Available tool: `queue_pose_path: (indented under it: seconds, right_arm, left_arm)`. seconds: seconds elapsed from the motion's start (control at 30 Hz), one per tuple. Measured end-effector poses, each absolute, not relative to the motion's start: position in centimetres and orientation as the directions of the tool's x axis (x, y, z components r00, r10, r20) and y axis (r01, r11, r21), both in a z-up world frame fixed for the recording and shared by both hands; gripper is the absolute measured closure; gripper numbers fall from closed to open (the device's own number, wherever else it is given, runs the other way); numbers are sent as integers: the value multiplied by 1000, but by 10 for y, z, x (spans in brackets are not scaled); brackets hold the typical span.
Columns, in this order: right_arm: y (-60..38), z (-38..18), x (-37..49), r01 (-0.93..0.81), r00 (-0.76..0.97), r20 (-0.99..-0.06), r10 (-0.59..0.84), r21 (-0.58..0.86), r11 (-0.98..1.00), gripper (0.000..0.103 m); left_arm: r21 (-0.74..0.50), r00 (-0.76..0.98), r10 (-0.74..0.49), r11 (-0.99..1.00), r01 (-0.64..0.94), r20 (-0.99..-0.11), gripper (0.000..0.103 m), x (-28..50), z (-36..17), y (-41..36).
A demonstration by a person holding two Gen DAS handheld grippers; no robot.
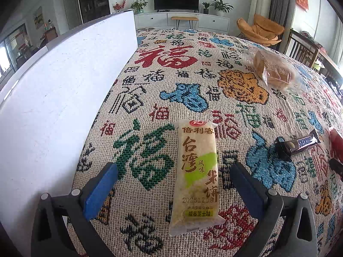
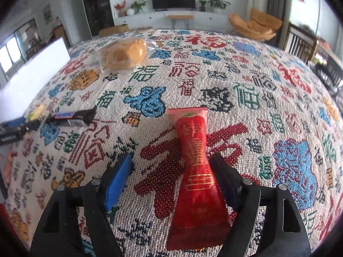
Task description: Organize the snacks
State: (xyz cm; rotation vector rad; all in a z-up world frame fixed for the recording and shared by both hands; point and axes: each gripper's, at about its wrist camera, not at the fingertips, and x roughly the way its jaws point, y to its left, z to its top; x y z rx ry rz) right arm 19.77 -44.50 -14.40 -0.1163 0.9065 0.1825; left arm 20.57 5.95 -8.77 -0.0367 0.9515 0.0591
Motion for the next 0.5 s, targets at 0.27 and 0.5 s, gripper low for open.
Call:
queue_pose_path:
  seconds: [0.27,0.5]
  right_arm:
    - [-454,-141,201,-165,605,-792,85,-21,986,15]
    - [-453,-144,196,-161,605,-792,84,-18,987,14]
  left_arm:
    - [-5,579,35,998,-67,-814,0,206,-87,59]
    - [-5,579,35,998,-67,-814,0,206,-87,59]
